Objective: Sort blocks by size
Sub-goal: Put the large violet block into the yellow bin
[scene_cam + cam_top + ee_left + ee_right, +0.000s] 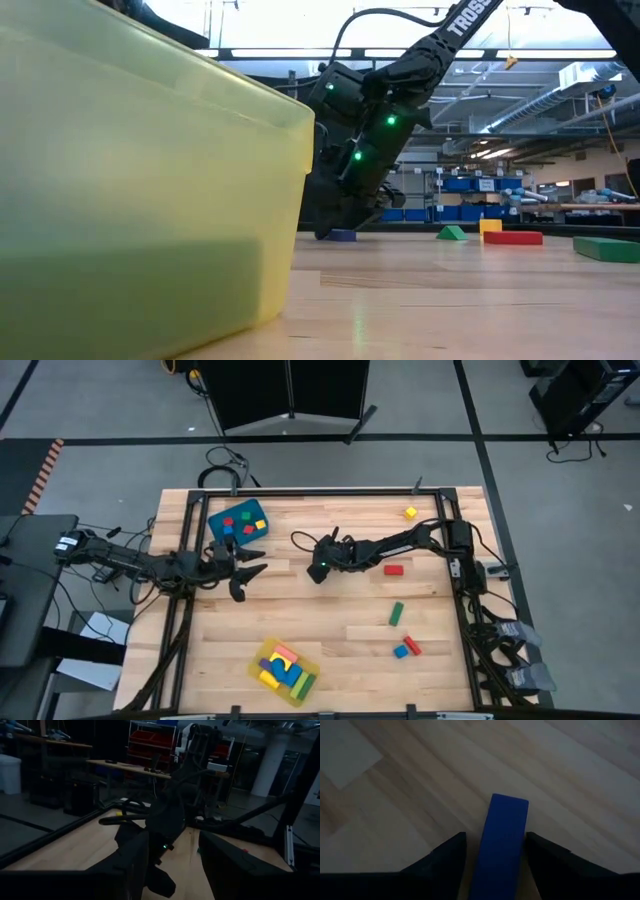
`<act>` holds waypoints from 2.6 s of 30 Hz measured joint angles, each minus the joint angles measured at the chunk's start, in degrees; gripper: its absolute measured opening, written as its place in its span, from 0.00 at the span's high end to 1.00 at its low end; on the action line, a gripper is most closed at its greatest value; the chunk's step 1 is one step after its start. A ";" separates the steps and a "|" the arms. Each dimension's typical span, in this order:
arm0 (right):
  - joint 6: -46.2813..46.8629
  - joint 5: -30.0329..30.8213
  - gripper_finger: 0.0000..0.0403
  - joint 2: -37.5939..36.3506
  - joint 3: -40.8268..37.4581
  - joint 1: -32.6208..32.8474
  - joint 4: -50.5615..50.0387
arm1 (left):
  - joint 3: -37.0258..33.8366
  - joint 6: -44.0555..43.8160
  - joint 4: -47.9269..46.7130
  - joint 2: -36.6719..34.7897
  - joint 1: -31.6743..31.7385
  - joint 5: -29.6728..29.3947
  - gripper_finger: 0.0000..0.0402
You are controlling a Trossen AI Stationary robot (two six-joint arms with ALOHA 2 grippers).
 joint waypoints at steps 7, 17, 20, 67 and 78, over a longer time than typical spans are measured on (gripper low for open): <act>0.12 -1.74 0.71 0.00 0.09 -0.39 -1.42 | 0.01 0.08 -0.01 0.00 0.21 -0.02 0.55; -8.21 -5.83 0.71 -2.40 -0.50 1.72 5.23 | 0.01 0.00 -0.01 0.00 0.21 -0.02 0.55; -15.00 -9.22 0.71 -5.78 -0.30 4.67 13.05 | 0.01 0.00 -0.05 0.00 0.21 -0.02 0.55; -23.93 -25.27 0.71 -7.28 -0.22 17.95 35.98 | 0.01 -0.04 -0.90 0.00 0.21 -3.04 0.55; -10.14 -2.98 0.71 -7.35 -0.16 10.15 5.62 | 0.01 0.02 -1.03 0.02 0.21 -3.04 0.55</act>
